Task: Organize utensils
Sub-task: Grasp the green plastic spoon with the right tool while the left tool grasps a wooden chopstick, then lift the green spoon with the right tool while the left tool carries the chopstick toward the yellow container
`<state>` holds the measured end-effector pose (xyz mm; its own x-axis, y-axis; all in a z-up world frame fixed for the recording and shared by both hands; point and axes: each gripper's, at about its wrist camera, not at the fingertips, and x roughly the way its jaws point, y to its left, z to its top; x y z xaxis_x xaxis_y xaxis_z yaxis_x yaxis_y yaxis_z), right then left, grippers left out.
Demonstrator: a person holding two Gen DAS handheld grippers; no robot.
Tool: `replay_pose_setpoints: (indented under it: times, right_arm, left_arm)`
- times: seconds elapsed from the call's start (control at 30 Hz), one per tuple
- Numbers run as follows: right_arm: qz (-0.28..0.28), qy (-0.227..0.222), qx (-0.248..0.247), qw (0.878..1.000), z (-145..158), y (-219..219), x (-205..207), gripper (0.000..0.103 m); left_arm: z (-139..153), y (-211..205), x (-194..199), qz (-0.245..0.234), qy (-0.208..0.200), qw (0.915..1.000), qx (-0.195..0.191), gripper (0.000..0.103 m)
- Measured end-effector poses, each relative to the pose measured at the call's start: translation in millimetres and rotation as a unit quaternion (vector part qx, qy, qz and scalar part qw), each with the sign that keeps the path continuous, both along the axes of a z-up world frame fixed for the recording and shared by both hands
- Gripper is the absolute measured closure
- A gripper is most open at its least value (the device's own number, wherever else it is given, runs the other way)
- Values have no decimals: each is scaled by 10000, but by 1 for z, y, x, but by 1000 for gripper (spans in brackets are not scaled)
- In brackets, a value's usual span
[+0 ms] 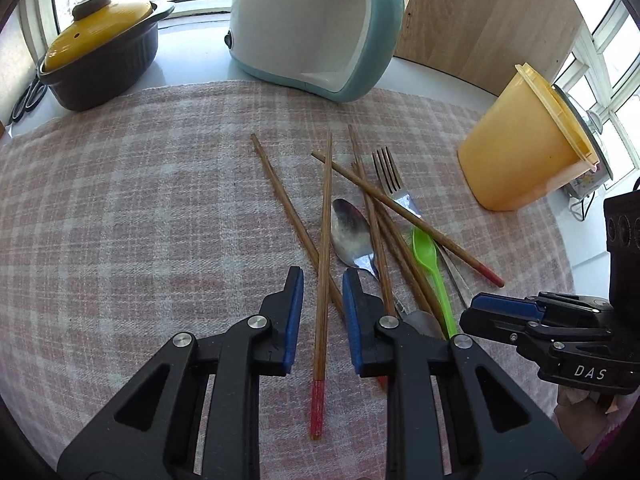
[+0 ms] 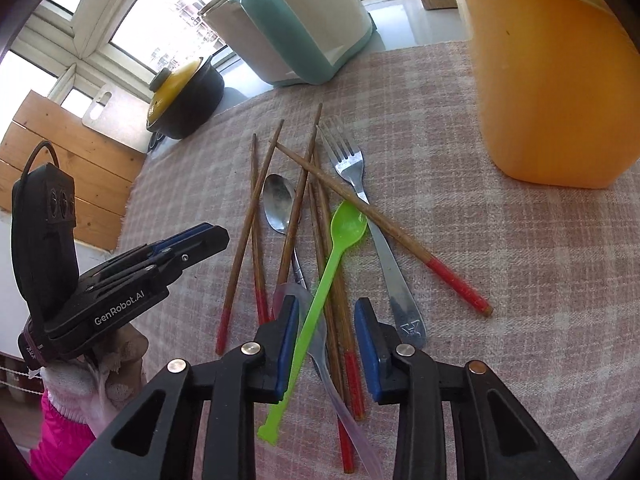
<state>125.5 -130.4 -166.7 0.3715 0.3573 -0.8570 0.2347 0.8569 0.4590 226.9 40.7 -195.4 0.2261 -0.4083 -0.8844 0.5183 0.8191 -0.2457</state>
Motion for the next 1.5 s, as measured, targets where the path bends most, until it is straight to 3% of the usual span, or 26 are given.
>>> replay_pose_setpoints:
  times: [0.6, 0.77, 0.93, 1.1, 1.5]
  right_arm:
    - [-38, 277, -317, 9991, -19, 2, 32, 82]
    - [-31, 337, -309, 9990, -25, 2, 37, 88]
    - [7, 330, -312, 9990, -25, 4, 39, 96]
    - [2, 320, -268, 9991, -26, 3, 38, 98]
    - [255, 111, -234, 9993, -16, 8, 32, 99]
  left_arm:
    - [-21, -33, 26, -297, 82, 9993, 202, 84]
    - [-26, -38, 32, -271, 98, 9994, 179, 88]
    - [-25, -35, 35, -245, 130, 9995, 158, 96]
    - [-23, -31, 37, -200, 127, 9996, 159, 99]
    - [-7, 2, 29, 149, 23, 9999, 78, 99]
